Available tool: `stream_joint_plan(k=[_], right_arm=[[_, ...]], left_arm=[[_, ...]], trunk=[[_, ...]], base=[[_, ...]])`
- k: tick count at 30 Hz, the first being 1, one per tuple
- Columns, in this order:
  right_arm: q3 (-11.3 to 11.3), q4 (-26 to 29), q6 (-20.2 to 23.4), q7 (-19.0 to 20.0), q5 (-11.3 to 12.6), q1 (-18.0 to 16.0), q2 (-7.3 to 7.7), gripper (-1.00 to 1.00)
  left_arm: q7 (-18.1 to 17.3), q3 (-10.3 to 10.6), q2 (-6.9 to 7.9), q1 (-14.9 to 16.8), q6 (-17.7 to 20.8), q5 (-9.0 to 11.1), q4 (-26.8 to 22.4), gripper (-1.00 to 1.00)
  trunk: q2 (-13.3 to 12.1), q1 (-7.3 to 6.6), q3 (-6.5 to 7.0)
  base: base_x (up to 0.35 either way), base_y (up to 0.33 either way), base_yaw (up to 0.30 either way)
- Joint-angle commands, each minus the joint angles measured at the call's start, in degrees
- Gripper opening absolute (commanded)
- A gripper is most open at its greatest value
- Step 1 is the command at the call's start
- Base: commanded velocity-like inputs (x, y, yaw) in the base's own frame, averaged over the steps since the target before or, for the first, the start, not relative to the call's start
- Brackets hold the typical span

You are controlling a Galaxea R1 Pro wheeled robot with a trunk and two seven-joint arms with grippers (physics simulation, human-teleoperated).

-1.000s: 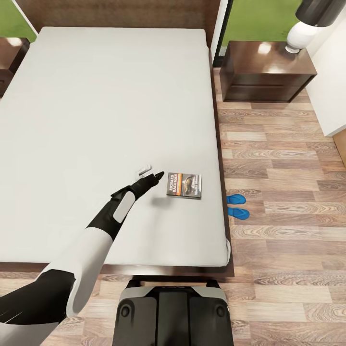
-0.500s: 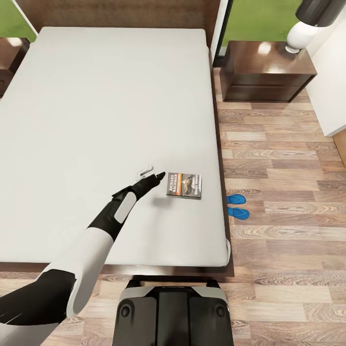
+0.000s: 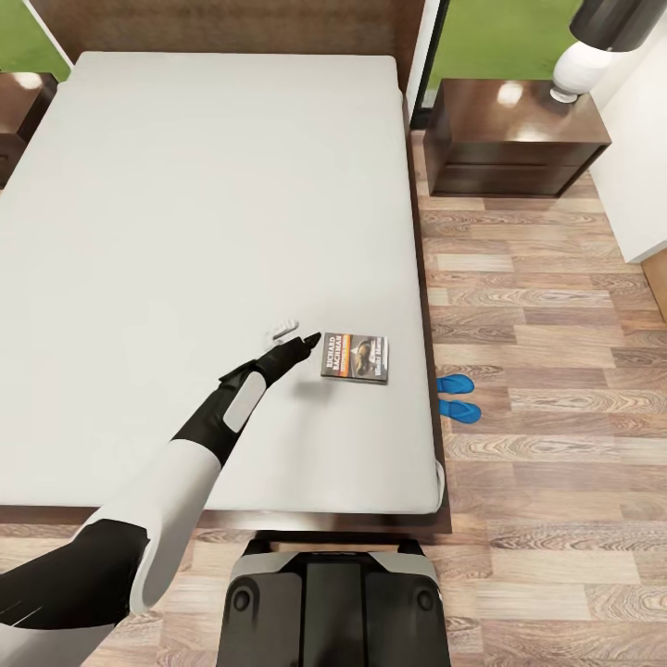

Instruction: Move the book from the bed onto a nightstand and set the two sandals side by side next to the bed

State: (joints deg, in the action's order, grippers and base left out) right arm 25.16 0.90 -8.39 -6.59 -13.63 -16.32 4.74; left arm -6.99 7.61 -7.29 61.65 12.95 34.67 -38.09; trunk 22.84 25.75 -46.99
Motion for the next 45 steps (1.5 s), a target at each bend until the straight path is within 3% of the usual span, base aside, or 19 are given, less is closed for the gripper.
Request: stream_joint_plan(k=[1, 20, 26, 34, 45], right_arm=[[0.46, -0.10, -0.22, -0.18, -0.60, -0.03, 0.01, 1.00], [0.16, -0.10, -0.22, -0.18, -0.58, -0.03, -0.04, 1.00], [0.11, -0.06, -0.21, -0.18, -0.59, -0.03, -0.07, 1.00], [0.07, -0.02, -0.22, -0.18, -0.58, -0.03, -0.08, 1.00], [0.06, -0.02, -0.21, -0.18, -0.59, -0.03, -0.09, 1.00]], left_arm=[[-0.06, 0.02, -0.03, 0.00, 0.20, 0.45, -0.01, 1.00], [-1.05, 0.00, -0.08, -0.29, 0.30, 0.79, -0.16, 1.00], [-5.44, 0.07, -0.07, -0.31, 1.44, 0.85, -0.23, 1.00], [-10.46, 0.12, -0.12, -0.17, 7.89, 0.91, -0.74, 1.00], [-12.09, 0.13, -0.24, -0.11, 9.85, 1.07, -1.46, 1.00]], trunk=[[0.08, 0.03, -0.05], [0.08, 0.03, -0.05], [0.08, 0.03, -0.05], [0.08, 0.03, -0.05], [0.08, 0.03, -0.05]], base=[[0.000, 0.000, 0.000], [0.000, 0.000, 0.000], [0.000, 0.000, 0.000], [0.000, 0.000, 0.000], [0.000, 0.000, 0.000]])
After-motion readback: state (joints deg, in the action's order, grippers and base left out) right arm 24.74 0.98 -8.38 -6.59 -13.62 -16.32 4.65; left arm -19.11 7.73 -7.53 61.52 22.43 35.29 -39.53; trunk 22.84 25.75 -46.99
